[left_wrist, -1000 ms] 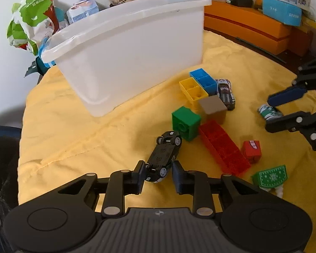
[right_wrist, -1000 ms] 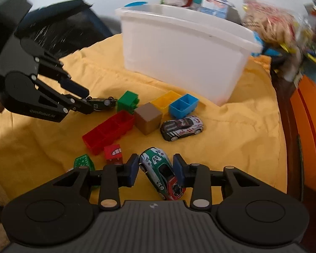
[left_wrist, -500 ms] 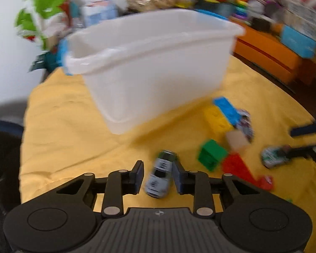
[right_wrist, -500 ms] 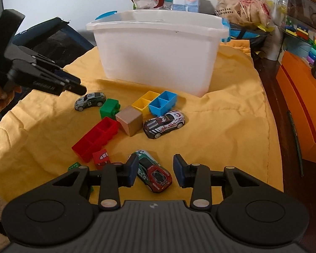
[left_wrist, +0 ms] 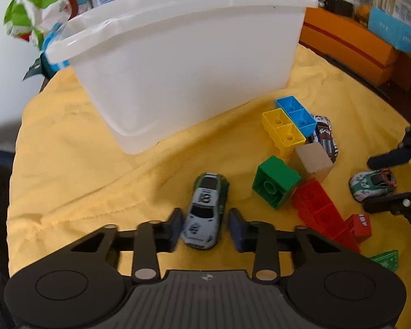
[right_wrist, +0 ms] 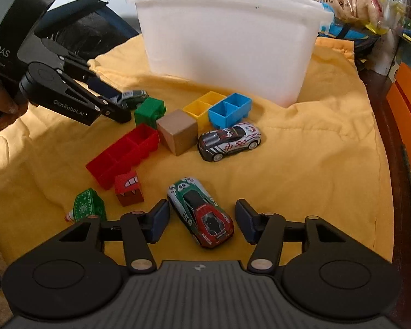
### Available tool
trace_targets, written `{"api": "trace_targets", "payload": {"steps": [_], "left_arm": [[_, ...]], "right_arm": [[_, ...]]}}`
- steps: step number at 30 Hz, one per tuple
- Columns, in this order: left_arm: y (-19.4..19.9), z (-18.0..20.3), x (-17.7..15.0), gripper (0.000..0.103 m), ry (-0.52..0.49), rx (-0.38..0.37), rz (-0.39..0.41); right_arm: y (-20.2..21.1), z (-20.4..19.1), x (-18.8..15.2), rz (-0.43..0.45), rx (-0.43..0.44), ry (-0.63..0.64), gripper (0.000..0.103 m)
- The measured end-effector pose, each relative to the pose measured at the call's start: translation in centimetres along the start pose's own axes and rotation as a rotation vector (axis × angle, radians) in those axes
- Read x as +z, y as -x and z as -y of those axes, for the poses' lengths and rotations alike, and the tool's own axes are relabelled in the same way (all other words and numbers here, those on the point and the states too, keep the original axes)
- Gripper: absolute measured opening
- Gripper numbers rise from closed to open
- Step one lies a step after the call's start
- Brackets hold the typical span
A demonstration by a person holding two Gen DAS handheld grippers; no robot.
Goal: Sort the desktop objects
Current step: 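Lift the silver car and the green-red car up over the white bin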
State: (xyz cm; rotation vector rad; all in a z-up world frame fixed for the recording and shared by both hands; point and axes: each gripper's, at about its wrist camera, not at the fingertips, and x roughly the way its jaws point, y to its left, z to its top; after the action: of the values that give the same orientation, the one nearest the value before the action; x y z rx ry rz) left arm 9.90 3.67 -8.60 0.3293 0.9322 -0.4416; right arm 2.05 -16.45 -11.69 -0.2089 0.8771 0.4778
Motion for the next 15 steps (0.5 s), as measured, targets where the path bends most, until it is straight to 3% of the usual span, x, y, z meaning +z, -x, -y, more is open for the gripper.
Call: {"api": "trace_targets", "payload": {"steps": [6,10,15], "left_arm": [[2.9,0.4,-0.2,0.033,0.02,0.011,0.044],[7.6,0.3,1.9,0.033,0.014,0.022,0.162],[13.1,-0.7,6.7,0.033,0.014,0.036,0.334]], "right_arm": [[1.4,-0.4,0.6,0.006,-0.028,0.01,0.046],[4.1,-0.1,2.8,0.088,-0.059,0.029,0.046],[7.6,0.5,8.3,0.214,-0.092,0.049,0.046]]}}
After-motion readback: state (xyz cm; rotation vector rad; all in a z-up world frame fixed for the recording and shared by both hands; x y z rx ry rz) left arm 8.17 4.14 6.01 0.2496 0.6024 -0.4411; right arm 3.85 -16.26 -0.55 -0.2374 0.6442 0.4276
